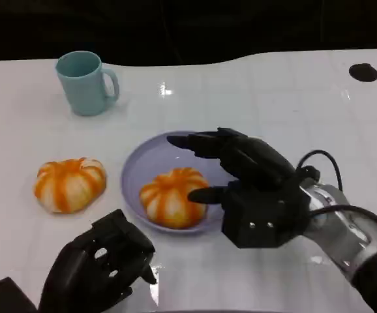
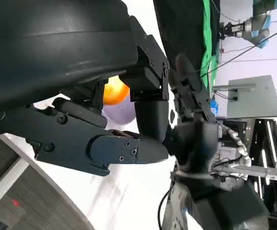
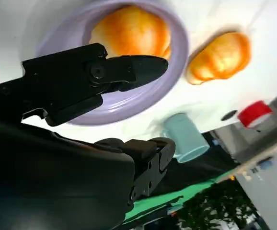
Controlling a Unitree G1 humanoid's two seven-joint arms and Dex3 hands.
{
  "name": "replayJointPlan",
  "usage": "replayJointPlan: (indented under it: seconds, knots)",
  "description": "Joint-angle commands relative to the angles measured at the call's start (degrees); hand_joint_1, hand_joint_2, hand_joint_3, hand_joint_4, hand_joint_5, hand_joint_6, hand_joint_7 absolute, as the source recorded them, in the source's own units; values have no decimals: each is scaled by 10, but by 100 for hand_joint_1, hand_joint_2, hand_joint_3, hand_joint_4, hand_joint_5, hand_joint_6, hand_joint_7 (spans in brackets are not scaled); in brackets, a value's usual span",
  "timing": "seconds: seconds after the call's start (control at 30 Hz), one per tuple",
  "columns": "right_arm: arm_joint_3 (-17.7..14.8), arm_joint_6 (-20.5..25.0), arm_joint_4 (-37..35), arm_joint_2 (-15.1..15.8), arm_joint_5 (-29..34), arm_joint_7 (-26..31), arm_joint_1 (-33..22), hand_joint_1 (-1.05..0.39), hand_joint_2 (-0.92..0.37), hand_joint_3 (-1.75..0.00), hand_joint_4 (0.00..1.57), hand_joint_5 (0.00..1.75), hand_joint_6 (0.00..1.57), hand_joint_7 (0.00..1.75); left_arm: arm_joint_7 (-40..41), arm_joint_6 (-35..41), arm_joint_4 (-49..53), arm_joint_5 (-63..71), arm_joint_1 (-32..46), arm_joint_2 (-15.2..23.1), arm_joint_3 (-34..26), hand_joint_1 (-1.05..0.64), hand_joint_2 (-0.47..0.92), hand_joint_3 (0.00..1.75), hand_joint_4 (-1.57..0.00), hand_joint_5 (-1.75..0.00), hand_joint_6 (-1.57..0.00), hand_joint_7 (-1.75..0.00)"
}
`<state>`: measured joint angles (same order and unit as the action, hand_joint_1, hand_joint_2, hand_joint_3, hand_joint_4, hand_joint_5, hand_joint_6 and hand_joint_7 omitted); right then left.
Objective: Grasp the bread from the table and place it into the plate.
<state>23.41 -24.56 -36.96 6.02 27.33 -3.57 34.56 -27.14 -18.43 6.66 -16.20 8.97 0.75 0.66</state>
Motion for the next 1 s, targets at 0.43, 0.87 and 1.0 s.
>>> replayJointPlan:
  seconds: [0.43,0.87,1.0]
  knots:
    - [-65,-45,215,90,-54,-26,-186,-48,-92,-9,17,59,42,7,-1,0,-7,-5,6,7,-4,-56,92,32,-61,-175,-59,-143]
    - [-118,-145,226,92,-111,-3,-271,-8,-39,-121,83,161,81,123,1,-1,-11,-2,8,9,-4,-56,92,32,-60,-175,-59,-142]
    - [-132,-154,237,96,-94,10,-294,-8,-28,-139,86,171,85,130,-1,-2,-11,-4,7,12,-5,-57,92,32,-59,-175,-58,-142]
